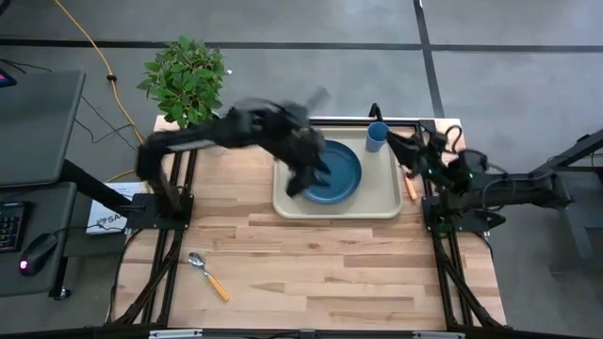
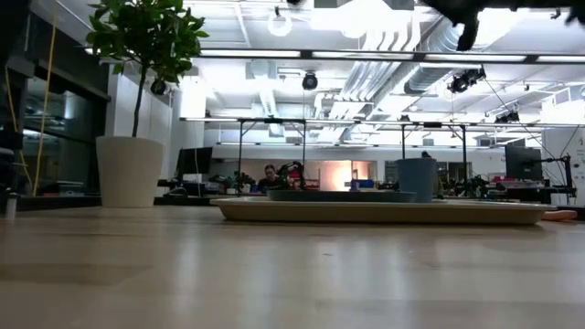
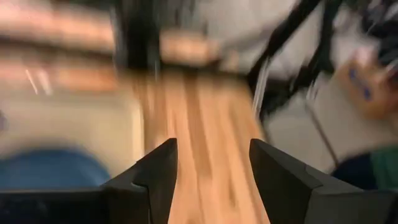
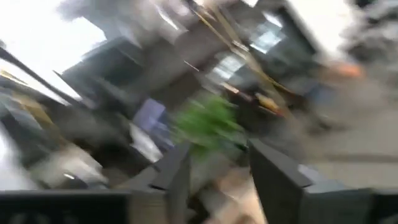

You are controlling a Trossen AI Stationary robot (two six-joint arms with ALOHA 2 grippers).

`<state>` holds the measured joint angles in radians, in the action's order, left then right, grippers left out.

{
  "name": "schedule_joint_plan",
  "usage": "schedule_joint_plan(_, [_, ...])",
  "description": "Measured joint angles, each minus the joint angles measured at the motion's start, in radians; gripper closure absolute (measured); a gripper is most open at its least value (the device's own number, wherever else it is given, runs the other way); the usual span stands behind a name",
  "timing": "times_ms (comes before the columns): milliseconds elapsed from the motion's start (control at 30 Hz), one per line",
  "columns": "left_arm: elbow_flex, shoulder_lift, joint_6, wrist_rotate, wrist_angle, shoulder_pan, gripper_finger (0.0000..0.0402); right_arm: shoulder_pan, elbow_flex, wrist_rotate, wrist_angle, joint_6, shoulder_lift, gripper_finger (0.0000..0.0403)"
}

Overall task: Pick and place plate/cup/fork/spoon on tray
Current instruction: Put the brown fork on the gray serving tray to the left of the blue plate

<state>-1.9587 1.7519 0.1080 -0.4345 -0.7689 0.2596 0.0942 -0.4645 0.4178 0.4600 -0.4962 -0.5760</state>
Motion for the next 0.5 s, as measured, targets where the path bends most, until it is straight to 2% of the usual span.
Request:
schedule_joint_plan(67, [0.000,-0.079,0.014,0.008,0.058,0.017,0.0220,0.051,-0.140,0.050,-0.358,-0.040,-0.018,0.0206])
schedule_joint_plan(167, [0.003,-0.175,0.016,0.029,0.098,0.030,0.0220,0.155,-0.346,0.101,-0.954,-0.217,-0.070,0.0164])
schedule_joint_plan(233, [0.048,-0.239,0.016,0.048,0.134,0.028,0.0220,0.233,-0.446,0.092,-1.299,-0.337,-0.114,0.0152])
schedule_joint_plan(300, [0.134,-0.307,0.039,0.067,0.191,0.026,0.0220,0.302,-0.483,0.047,-1.551,-0.407,-0.152,0.0148])
schedule_joint_plan(367, [0.262,-0.376,0.084,0.076,0.290,0.026,0.0220,0.358,-0.464,-0.030,-1.655,-0.423,-0.169,0.0147])
schedule_joint_plan(500, [0.556,-0.495,0.250,0.082,0.604,0.027,0.0220,0.428,-0.307,-0.219,-1.626,-0.398,-0.170,0.0147])
